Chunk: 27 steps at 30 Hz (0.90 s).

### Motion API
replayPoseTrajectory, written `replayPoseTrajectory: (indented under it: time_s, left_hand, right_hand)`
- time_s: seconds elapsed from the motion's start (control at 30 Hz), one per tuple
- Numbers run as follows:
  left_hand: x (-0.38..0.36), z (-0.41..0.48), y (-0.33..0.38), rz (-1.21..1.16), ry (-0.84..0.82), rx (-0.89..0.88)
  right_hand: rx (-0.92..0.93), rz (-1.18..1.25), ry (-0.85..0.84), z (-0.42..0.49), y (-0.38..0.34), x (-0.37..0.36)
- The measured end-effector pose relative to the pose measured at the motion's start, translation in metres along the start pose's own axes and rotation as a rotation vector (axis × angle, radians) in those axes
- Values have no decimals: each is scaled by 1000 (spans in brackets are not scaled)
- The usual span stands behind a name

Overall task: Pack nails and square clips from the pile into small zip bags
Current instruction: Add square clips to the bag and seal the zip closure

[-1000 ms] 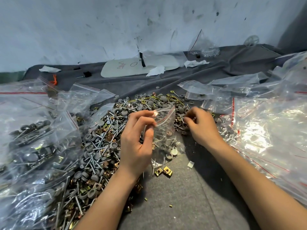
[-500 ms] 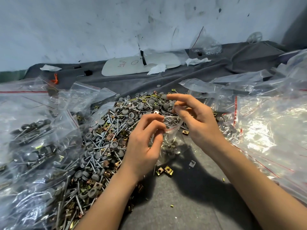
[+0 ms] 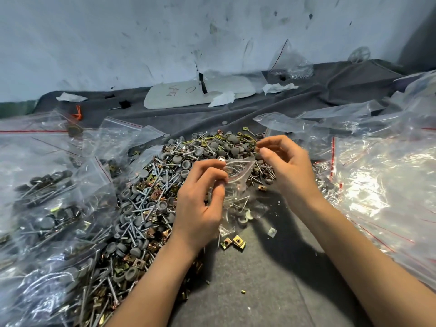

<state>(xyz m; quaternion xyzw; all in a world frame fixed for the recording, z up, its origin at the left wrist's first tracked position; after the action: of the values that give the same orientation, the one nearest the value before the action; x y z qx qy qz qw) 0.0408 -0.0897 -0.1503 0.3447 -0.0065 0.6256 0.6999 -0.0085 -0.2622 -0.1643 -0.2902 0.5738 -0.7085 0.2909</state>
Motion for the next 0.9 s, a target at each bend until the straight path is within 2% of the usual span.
replayPoseTrajectory:
  time_s: [0.07, 0.13, 0.2, 0.5, 0.63, 0.77, 0.83, 0.9]
  left_hand:
    - [1, 0, -1, -5, 19, 13]
    - [2, 0, -1, -2, 35, 13]
    - [4, 0, -1, 3, 45, 13]
    - [4, -2, -4, -20, 55, 20]
    - [4, -1, -3, -16, 52, 12]
    - [3, -1, -3, -17, 48, 13]
    - [3, -1, -3, -16, 50, 14]
    - [3, -1, -3, -19, 53, 11]
  right_hand:
    - [-17, -417, 58, 10, 12, 5]
    - [-70, -800, -6, 16, 32, 0]
    - [-128, -970, -56, 18, 46, -4]
    - [-117, -1048, -9, 18, 46, -8]
    - [-109, -1071, -51, 13, 45, -13]
    - [-126, -1075, 15, 11, 46, -15]
    - [-102, -1040, 85, 12, 41, -10]
    - [-26, -860, 150, 11, 29, -3]
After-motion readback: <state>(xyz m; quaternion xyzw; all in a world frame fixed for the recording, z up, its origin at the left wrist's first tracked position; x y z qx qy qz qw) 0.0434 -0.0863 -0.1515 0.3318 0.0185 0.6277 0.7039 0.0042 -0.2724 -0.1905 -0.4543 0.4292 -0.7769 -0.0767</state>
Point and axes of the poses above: each hand's wrist, its own z-axis towards the middle knuckle, its own x-axis out of the back of the hand, y = z × x, the point moved 8 cm from there along z, towards the middle knuckle, and after that the axes turned 10 degrees about -x, right-handed, at the moved point
